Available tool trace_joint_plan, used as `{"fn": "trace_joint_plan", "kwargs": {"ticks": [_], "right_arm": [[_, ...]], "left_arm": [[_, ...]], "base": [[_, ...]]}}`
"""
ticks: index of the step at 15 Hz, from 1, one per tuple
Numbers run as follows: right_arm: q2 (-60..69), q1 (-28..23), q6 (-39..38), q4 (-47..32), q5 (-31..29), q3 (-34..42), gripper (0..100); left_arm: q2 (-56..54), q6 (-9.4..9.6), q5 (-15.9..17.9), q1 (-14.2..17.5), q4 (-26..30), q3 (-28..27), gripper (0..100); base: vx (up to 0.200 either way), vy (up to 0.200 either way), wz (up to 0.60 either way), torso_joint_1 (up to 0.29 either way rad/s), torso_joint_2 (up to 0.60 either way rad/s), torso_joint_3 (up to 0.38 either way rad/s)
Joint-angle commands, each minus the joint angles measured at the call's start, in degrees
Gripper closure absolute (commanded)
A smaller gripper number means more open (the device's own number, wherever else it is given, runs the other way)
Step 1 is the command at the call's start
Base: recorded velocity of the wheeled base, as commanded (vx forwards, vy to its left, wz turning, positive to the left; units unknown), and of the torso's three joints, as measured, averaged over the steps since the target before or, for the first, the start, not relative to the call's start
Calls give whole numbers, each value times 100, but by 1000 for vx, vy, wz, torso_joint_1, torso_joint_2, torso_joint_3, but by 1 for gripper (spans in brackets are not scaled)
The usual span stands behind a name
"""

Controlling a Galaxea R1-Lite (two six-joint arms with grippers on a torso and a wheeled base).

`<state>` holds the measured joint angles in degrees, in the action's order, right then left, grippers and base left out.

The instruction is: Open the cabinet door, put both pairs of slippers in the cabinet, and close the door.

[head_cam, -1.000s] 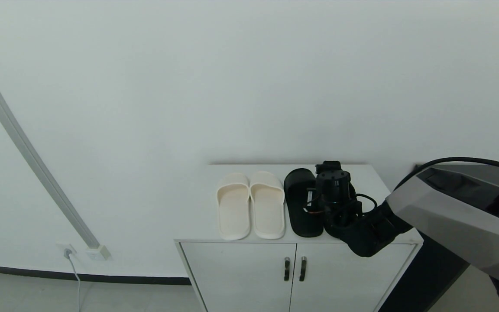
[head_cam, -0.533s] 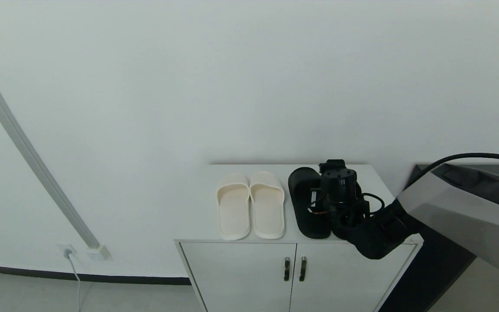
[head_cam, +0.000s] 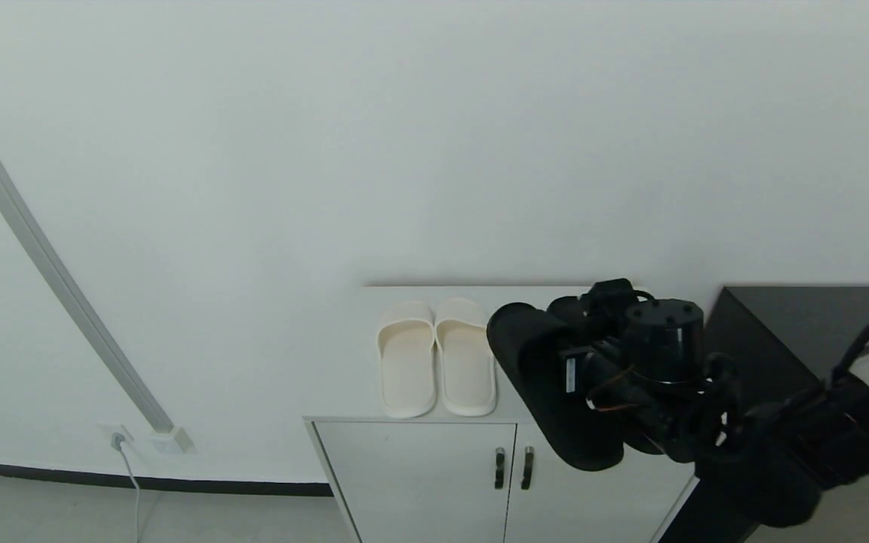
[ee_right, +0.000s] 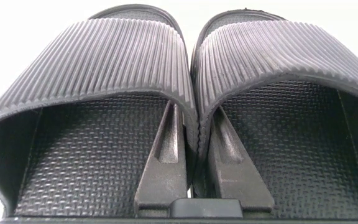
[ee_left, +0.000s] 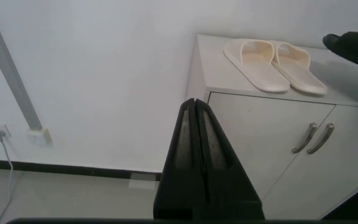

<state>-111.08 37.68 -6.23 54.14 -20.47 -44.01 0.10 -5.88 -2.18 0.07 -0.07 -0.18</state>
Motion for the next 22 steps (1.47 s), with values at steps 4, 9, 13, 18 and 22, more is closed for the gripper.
{"fn": "trace_joint_plan", "kwargs": {"ticks": [4,9,13,18,22], "right_arm": [[1695,415,166,79,1625,1413,100],[1967,495,394,79,2363,1861,100],[1932,574,394,79,2425,1922,100],[1897,582,386,97,2477,1913,100],[1888,582,394,88,2477,1931,100]], "left_arm": [[-1,-1,-2,1,-1,1,100],[-1,-10,-2,1,-1,1,100],[-1,-10,7,1,-1,1,100],[-1,-10,7,1,-1,1,100],[-1,-10,7,1,-1,1,100]], "base": [[0,0,0,0,0,0],[0,0,0,0,0,0],[0,0,0,0,0,0],[-120,0,0,3,3,0],[-200,0,0,-2,5,5]]}}
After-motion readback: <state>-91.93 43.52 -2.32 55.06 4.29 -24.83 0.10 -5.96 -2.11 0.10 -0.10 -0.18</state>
